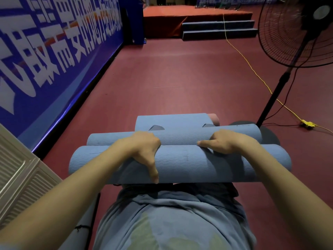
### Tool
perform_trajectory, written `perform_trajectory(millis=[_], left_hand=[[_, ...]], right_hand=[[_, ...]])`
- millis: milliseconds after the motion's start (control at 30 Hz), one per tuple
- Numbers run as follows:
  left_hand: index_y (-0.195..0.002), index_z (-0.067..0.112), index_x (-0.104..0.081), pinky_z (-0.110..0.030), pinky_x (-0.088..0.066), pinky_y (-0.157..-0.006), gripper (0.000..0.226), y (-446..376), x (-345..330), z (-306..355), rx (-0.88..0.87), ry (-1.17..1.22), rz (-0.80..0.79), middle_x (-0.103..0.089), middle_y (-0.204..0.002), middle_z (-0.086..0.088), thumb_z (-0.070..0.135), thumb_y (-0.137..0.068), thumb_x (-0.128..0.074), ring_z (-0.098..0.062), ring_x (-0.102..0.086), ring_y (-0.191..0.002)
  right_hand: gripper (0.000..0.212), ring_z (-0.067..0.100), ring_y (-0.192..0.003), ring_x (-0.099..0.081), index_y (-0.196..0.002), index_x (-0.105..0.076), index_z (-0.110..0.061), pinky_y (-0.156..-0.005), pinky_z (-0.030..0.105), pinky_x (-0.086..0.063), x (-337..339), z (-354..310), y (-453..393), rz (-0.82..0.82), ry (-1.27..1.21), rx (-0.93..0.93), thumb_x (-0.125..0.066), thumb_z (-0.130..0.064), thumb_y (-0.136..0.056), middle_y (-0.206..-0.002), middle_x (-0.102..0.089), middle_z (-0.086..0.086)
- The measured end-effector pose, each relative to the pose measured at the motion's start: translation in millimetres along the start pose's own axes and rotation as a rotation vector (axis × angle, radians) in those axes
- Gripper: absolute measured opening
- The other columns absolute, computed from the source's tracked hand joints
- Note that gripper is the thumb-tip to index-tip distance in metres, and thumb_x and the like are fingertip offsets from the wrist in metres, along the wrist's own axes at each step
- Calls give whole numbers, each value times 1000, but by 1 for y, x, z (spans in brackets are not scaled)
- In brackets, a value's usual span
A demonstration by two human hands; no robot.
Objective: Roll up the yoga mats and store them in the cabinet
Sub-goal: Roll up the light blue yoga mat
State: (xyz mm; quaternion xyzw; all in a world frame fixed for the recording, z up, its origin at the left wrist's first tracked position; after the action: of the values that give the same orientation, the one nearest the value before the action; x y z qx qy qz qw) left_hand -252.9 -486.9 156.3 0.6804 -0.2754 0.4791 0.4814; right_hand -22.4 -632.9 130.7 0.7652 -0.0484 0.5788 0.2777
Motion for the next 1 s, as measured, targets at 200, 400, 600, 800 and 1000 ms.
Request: perform_trajectory(millis=[200, 400, 600, 800, 1000], left_hand=[[-119, 37, -57, -36, -53, -91, 100, -5, -14, -12, -3, 209, 20, -64, -109, 17, 78, -33, -87, -16, -62, -106], [-153, 41, -36, -50, -26, -123, 134, -22, -24, -27, -24, 291, -47, -23, -164, 14, 80, -35, -83, -13, -8, -154], [-155, 33, -39, -39, -32, -119, 133, -29, -15, -37, -43, 390, -18, -36, -155, 15, 72, -37, -88, -12, -32, -143], [-159, 38, -28, -51, -17, -126, 139, -33, -11, -40, -44, 381, -39, -9, -169, 15, 74, -39, -87, -12, -2, -156], [-132, 40, -54, -38, -53, -96, 107, -2, -20, -17, -25, 318, 89, -63, -125, 20, 78, -37, -85, -9, -60, -111]], right_hand=[[79, 28, -88, -58, -79, -63, -17, -79, 40, -44, -14, 0, 5, 191, 10, 23, -19, -81, -92, -87, -65, 2], [70, 30, -116, -60, -106, -69, -27, -89, 44, -42, -13, -9, -5, 375, 0, 115, -22, -76, -92, -122, -67, -7], [71, 23, -68, -59, -70, -64, -14, -63, 36, -48, -12, -8, -15, 419, 12, 27, -30, -71, -95, -70, -64, 1], [72, 25, -64, -59, -69, -64, -8, -61, 37, -41, -13, -11, -12, 474, 28, -14, -28, -61, -101, -66, -64, 5], [67, 24, -65, -59, -68, -59, -10, -58, 34, -41, -20, -9, -4, 455, 51, -20, -30, -62, -99, -66, -64, 3]])
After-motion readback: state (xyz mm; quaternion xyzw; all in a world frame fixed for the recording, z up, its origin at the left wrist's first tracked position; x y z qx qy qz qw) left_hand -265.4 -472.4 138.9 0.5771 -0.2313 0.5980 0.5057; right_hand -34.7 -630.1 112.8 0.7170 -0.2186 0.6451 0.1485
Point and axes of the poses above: each hand's wrist, its own y-axis away from the middle knuckle, its own x-axis out of the back of the hand, z = x × y, the point moved 3 cm from there along -y, towards the middle knuckle
